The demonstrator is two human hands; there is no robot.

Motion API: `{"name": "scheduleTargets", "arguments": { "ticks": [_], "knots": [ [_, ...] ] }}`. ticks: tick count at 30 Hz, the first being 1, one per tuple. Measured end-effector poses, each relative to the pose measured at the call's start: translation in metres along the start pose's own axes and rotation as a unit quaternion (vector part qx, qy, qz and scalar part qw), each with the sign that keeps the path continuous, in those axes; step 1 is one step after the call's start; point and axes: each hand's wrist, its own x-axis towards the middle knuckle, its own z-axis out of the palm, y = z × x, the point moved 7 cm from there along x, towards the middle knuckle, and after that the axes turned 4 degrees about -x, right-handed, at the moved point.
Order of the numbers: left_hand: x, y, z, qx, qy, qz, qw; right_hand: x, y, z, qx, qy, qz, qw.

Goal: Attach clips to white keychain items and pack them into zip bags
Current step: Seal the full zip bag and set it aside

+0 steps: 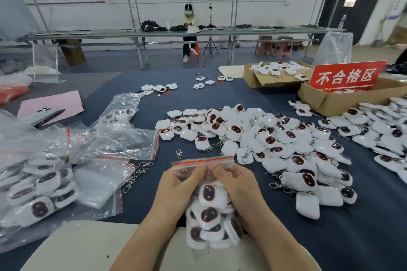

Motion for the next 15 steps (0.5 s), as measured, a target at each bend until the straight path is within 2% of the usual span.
{"name": "scheduleTargets", "arguments": {
  "ticks": [15],
  "knots": [
    [0.0002, -0.0019, -0.0002, -0.021, -0.001, -0.013, 1.0, 0.0016, 0.0032, -0.005, 0.012, 0.014, 0.015, 1.0]
  ]
}}
